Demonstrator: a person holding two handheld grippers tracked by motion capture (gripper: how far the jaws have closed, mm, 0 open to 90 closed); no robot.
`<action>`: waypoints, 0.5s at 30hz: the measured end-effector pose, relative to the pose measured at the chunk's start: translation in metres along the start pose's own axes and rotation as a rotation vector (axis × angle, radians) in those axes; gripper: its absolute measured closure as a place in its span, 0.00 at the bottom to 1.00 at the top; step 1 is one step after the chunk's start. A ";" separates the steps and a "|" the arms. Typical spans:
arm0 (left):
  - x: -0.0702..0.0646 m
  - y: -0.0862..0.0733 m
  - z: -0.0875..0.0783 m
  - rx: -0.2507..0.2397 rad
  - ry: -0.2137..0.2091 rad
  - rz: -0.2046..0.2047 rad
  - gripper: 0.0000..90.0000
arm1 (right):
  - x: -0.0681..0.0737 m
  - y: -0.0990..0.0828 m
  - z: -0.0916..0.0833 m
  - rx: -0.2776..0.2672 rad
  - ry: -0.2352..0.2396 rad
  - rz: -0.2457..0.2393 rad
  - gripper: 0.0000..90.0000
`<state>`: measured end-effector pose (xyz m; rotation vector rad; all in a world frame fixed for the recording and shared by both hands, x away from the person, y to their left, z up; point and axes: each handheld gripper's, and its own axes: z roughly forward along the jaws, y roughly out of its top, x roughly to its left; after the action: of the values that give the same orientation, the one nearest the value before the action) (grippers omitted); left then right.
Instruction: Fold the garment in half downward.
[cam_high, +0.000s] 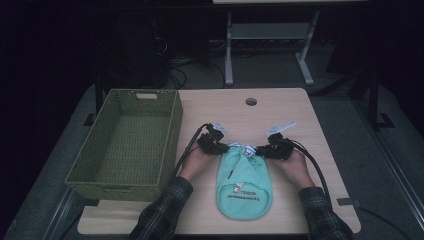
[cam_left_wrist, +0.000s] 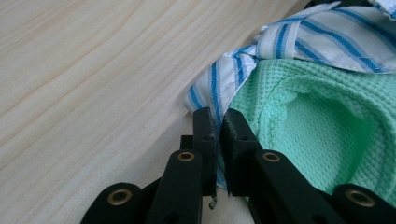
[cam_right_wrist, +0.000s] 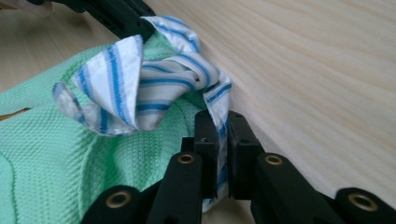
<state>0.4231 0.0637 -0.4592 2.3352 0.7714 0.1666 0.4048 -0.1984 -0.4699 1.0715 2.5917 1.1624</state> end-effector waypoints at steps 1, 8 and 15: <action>0.000 0.000 -0.001 -0.004 0.000 0.000 0.96 | 0.000 0.001 0.000 -0.002 -0.004 -0.007 0.96; 0.000 0.002 -0.010 -0.040 -0.003 -0.015 0.98 | -0.003 0.005 -0.007 -0.021 -0.008 0.000 0.97; -0.002 0.008 -0.025 -0.103 0.004 -0.022 0.98 | -0.003 0.012 -0.021 -0.075 -0.018 -0.005 0.97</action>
<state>0.4175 0.0713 -0.4351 2.2297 0.7715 0.1968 0.4063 -0.2075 -0.4471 1.0554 2.5143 1.2321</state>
